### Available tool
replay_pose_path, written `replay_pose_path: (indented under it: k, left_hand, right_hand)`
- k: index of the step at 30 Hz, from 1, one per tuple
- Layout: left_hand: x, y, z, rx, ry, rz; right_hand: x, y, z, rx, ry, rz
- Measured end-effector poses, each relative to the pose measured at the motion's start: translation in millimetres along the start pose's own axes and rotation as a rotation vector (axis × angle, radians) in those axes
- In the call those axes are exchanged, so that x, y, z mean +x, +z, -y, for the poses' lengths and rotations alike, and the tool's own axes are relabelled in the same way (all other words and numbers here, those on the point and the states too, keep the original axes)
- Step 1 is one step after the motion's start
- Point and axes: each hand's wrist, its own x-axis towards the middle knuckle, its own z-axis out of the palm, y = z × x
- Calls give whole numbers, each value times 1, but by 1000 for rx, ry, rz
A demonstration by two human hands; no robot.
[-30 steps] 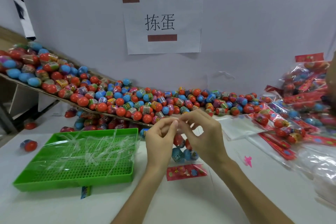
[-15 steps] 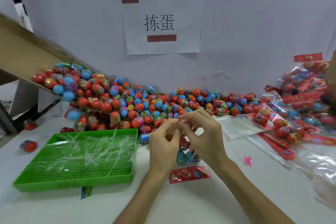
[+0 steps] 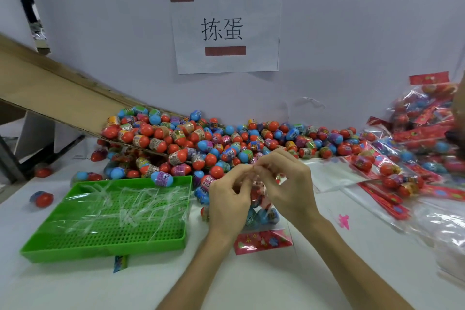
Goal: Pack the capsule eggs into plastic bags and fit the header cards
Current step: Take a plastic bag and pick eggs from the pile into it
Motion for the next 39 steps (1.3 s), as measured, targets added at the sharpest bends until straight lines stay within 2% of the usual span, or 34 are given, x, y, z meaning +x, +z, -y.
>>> replay_pose_path:
  k: [10,23,29,31,34,37,39]
  left_hand:
    - [0,3,0,-82,-42,33]
    - [6,0,10,-253,-252,-80]
    - [8,-2,14,-267,-326,-182]
    - [9,-4,16,-286,-353,-219]
    - [8,-3,18,-252,-370,-193]
    - [6,0,16,-222,-369,-140]
    - [6,2,13,-204,-351,-112]
  right_hand:
    - [1,-1,1,13,80,-17]
    - [22,-44,-29,331,668,-437]
    - [22,-63,-50,392,826,-540]
    - [22,-72,-57,368,841,-495]
    - [22,-75,-52,281,809,-311]
    - [30,-57,-28,164,691,-286]
    - [41,-41,-5,154,523,-301]
